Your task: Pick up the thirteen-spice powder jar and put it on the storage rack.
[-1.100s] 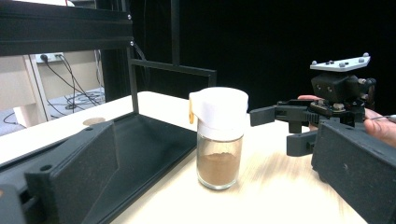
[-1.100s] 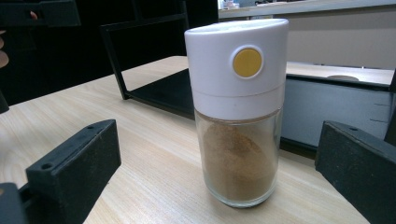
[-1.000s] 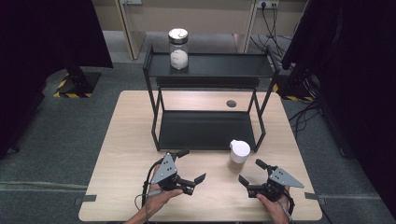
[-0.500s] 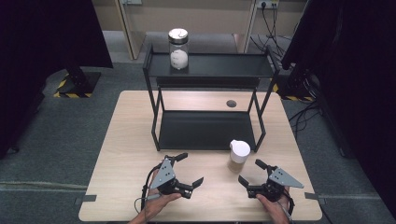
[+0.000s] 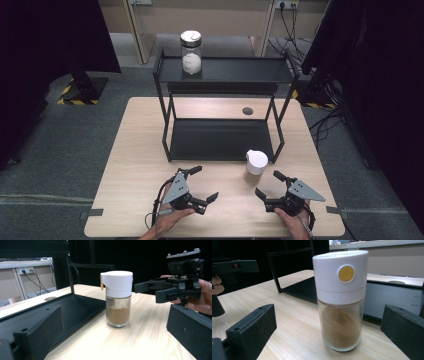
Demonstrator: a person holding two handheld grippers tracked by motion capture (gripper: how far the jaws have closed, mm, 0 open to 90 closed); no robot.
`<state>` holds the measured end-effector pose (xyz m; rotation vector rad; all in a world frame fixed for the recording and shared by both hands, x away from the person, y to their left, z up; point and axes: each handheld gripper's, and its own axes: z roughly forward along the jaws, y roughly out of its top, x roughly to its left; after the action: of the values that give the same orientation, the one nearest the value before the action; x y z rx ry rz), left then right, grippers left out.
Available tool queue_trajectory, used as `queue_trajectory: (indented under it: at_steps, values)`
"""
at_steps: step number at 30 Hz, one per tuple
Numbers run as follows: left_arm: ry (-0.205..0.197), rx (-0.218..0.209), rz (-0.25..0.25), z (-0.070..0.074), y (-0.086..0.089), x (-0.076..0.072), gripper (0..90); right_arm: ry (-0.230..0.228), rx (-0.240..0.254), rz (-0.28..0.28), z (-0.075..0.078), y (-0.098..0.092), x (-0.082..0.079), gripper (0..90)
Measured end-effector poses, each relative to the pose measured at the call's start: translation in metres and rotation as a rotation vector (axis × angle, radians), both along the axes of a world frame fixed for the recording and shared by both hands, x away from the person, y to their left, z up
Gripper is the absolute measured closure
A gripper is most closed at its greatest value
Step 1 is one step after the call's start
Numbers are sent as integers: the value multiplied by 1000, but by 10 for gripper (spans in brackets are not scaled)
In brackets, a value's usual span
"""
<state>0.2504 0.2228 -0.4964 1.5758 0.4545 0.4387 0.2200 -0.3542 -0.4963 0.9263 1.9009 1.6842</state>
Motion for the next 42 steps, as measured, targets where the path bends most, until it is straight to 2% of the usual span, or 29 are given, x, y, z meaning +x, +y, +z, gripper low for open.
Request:
queue_trajectory:
  at_steps: [11,19,37,42]
  values:
    - [4,3,1,-2,0,0,3,-6,3,-5,-1,0,0,4]
    - [23,-5,-1,-4,1,1,2,-8,2,-6,0,1,0,4]
    - [38,-7,6,-5,1,2,3,-28,-3,-18,3,5,13,5]
    - [34,-6,7,-6,1,1,3,-35,-21,-13,6,9,19,5]
